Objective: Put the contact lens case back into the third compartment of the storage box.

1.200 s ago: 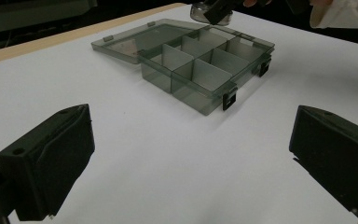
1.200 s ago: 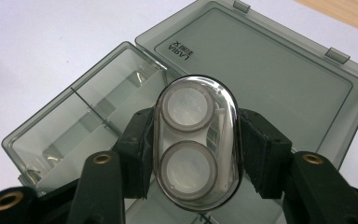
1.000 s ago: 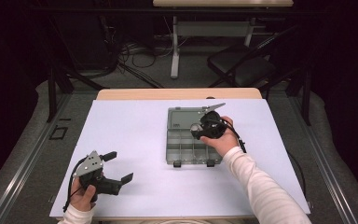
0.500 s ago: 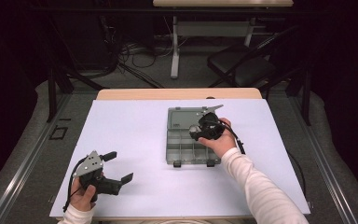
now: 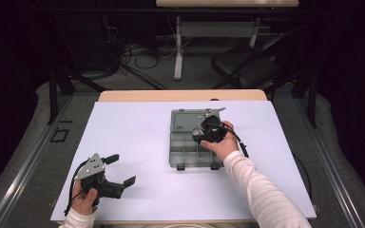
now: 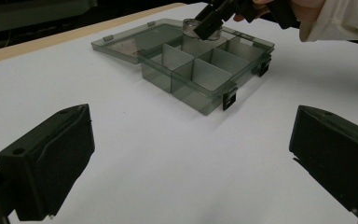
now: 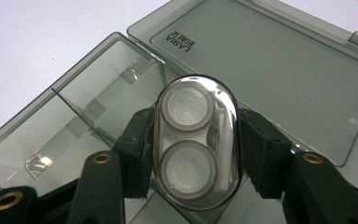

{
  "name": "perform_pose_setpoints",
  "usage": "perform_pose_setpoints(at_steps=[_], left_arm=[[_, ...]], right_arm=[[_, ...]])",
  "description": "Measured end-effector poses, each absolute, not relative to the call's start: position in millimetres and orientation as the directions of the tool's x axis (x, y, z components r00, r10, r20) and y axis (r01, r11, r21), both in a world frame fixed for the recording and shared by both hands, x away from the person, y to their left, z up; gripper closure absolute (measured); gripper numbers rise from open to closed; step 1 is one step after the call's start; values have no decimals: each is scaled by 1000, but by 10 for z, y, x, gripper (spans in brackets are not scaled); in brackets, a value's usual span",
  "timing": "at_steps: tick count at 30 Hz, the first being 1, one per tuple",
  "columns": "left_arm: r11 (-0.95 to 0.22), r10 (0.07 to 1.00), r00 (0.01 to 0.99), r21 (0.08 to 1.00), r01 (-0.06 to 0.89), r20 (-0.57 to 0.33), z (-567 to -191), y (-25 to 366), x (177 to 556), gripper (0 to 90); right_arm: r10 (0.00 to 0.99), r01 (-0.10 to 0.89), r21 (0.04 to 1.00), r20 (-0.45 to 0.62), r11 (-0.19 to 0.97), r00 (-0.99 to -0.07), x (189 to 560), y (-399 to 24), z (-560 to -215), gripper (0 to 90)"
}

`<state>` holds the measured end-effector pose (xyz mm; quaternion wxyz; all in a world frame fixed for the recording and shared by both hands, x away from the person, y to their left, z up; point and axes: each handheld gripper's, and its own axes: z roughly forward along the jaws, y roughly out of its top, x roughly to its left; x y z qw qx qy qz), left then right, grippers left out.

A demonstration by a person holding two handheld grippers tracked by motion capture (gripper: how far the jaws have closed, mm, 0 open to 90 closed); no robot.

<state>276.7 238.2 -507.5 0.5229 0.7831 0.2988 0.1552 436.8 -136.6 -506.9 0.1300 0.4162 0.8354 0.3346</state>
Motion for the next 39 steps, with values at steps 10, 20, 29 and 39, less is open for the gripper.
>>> perform_pose_setpoints(at_steps=[10,20,29,39], left_arm=[[-275,630,773,912,306,-69,-5075,2382,2767,3],[-276,630,773,911,307,-69,-5075,2380,2767,3],[-276,631,773,911,307,-69,-5075,2379,2768,3],[-272,630,773,912,308,-73,-5077,2380,2772,3]], right_arm=[[788,620,666,78,414,-610,4392,-1413,-5099,486],[795,643,660,113,388,-596,4393,-1484,-5150,486],[794,647,661,127,380,-595,4399,-1498,-5158,476],[793,651,660,133,376,-594,4388,-1502,-5154,437]])
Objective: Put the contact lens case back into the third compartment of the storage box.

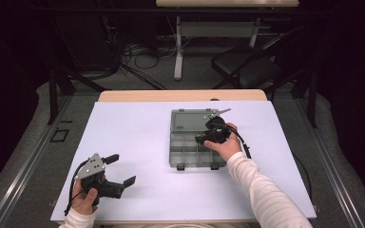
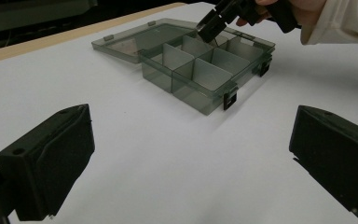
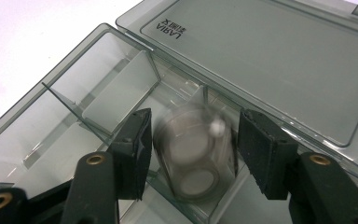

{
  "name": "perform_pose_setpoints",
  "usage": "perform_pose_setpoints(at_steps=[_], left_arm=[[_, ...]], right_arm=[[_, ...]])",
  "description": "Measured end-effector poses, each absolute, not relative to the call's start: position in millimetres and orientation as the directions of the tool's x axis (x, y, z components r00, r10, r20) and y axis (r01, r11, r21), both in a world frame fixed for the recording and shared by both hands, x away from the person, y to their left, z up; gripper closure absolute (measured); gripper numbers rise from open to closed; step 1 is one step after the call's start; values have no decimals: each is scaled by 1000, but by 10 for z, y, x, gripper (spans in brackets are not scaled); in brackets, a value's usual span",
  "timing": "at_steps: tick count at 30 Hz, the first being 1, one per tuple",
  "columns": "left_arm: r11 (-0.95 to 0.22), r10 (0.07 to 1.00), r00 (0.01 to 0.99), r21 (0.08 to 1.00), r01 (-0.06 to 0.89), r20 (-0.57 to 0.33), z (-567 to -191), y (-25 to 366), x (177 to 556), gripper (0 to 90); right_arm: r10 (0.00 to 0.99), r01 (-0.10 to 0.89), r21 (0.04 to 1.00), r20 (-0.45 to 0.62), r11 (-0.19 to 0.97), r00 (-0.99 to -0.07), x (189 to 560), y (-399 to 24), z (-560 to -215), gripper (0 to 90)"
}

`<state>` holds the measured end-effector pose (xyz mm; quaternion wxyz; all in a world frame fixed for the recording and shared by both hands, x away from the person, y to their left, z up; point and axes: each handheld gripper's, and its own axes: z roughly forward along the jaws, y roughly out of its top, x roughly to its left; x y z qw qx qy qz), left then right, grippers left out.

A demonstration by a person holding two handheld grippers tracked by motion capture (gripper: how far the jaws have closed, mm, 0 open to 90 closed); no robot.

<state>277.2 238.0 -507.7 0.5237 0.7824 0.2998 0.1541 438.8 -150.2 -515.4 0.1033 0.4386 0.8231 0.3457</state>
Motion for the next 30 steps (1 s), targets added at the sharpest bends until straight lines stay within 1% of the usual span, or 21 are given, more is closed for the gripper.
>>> perform_pose_setpoints(at_steps=[1,4,6,12,18,30], left_arm=[[-272,631,773,912,308,-73,-5077,2379,2773,4],[-275,630,773,910,310,-73,-5075,2378,2776,3],[-273,632,772,911,309,-73,-5078,2373,2781,3],[-272,632,771,909,315,-78,-5084,2368,2806,3],[-267,638,766,910,317,-80,-5085,2379,2806,3],[-270,635,769,910,315,-78,-5086,2376,2807,4]], right_arm=[[797,641,666,115,382,-593,4371,-1498,-5139,416],[797,630,673,98,389,-596,4362,-1501,-5124,406],[797,617,688,91,383,-597,4351,-1504,-5105,396],[796,611,692,86,385,-599,4326,-1512,-5064,367],[791,621,679,98,391,-604,4299,-1510,-5043,342],[788,617,697,122,365,-604,4172,-1489,-4947,268]])
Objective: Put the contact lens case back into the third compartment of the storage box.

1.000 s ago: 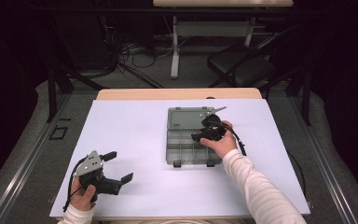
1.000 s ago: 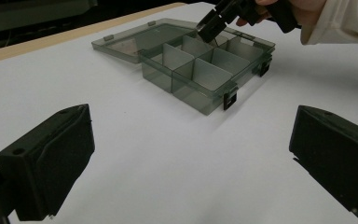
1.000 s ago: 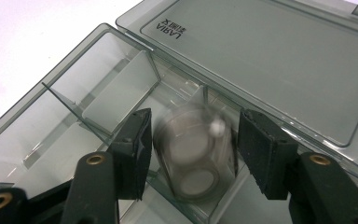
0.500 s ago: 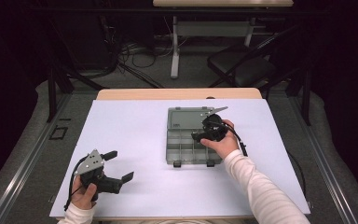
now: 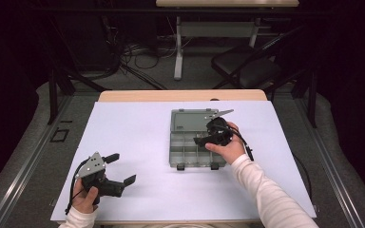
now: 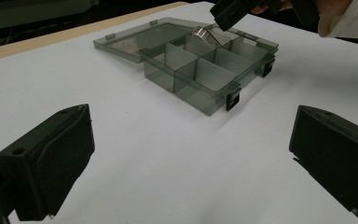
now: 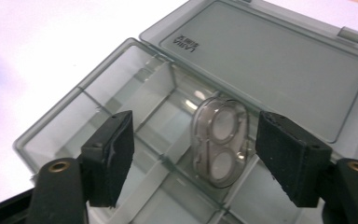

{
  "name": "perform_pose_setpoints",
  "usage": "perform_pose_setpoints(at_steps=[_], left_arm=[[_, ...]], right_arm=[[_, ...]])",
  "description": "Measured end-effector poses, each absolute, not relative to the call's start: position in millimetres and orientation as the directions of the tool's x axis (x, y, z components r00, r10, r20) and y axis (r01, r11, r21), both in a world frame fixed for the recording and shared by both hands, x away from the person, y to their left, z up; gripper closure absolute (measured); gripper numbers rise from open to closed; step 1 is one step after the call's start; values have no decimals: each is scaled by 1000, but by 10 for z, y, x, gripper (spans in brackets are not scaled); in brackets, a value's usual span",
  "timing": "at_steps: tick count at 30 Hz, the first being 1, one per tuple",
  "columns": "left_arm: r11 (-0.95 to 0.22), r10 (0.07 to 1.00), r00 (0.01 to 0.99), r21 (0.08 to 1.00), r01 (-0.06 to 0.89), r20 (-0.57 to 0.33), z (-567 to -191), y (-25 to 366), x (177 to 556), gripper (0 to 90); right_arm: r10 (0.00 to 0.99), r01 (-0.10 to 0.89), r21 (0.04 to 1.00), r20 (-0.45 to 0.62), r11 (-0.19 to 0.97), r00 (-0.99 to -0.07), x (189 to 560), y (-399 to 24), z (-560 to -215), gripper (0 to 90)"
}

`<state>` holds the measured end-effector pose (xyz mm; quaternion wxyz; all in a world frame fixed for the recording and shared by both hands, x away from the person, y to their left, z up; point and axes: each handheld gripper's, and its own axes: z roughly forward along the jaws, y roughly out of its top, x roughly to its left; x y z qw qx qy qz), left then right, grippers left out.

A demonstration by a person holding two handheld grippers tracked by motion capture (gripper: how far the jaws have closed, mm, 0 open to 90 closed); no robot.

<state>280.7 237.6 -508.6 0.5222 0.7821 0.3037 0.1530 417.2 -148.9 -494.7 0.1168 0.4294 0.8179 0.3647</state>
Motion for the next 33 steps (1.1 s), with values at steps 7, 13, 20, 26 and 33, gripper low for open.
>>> perform_pose_setpoints(at_steps=[7,13,20,26,33], left_arm=[[-270,637,767,909,316,-77,-5087,2379,2811,3],[-270,634,770,910,314,-78,-5087,2377,2811,3],[-272,629,774,910,312,-77,-5085,2370,2812,3],[-276,627,776,910,309,-73,-5078,2368,2802,3],[-274,633,771,911,308,-70,-5073,2373,2797,3]], right_arm=[[780,595,721,123,354,-613,4039,-1493,-4918,234],[773,572,747,125,339,-622,3903,-1481,-4863,222],[762,550,760,113,347,-638,3744,-1478,-4813,209],[758,544,767,117,341,-641,3604,-1518,-4804,207],[755,526,791,129,313,-643,3414,-1621,-4752,193]])
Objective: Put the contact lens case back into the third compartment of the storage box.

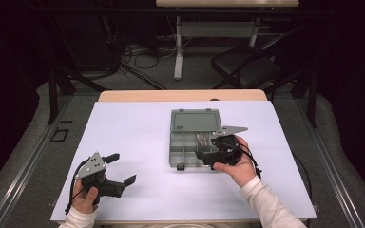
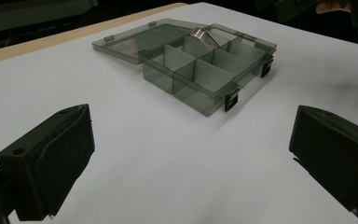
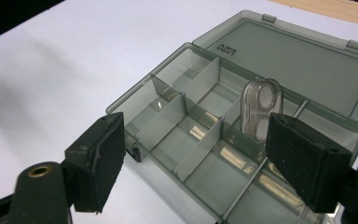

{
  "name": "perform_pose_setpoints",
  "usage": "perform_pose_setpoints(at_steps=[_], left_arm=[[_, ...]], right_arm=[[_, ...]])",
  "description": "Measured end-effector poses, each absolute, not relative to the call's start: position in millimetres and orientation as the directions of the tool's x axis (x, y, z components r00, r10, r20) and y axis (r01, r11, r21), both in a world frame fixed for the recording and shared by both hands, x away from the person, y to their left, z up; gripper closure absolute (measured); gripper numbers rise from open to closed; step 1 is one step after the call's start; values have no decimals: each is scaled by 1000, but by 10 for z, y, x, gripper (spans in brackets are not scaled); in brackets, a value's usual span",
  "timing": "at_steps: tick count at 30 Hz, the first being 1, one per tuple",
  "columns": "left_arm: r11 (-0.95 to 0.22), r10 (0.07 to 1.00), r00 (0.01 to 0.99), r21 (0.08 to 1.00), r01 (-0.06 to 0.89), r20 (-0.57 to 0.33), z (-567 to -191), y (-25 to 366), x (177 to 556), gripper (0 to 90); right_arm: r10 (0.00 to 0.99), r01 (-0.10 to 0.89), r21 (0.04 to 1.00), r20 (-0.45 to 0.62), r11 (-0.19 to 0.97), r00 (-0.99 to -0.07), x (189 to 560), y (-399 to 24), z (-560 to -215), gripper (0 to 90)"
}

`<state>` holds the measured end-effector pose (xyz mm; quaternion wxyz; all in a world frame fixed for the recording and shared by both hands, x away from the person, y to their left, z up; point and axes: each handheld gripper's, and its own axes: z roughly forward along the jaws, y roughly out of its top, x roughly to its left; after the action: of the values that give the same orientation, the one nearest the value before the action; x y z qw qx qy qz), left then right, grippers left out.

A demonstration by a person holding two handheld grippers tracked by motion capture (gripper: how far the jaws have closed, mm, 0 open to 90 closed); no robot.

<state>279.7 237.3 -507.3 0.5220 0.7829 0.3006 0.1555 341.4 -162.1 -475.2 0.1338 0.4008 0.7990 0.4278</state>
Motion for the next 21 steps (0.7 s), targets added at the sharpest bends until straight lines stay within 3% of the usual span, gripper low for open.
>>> perform_pose_setpoints(at_steps=[21], left_arm=[[-281,638,767,908,310,-64,-5074,2372,2797,3]], right_arm=[[802,534,811,144,240,-580,2948,-2064,-4922,188]])
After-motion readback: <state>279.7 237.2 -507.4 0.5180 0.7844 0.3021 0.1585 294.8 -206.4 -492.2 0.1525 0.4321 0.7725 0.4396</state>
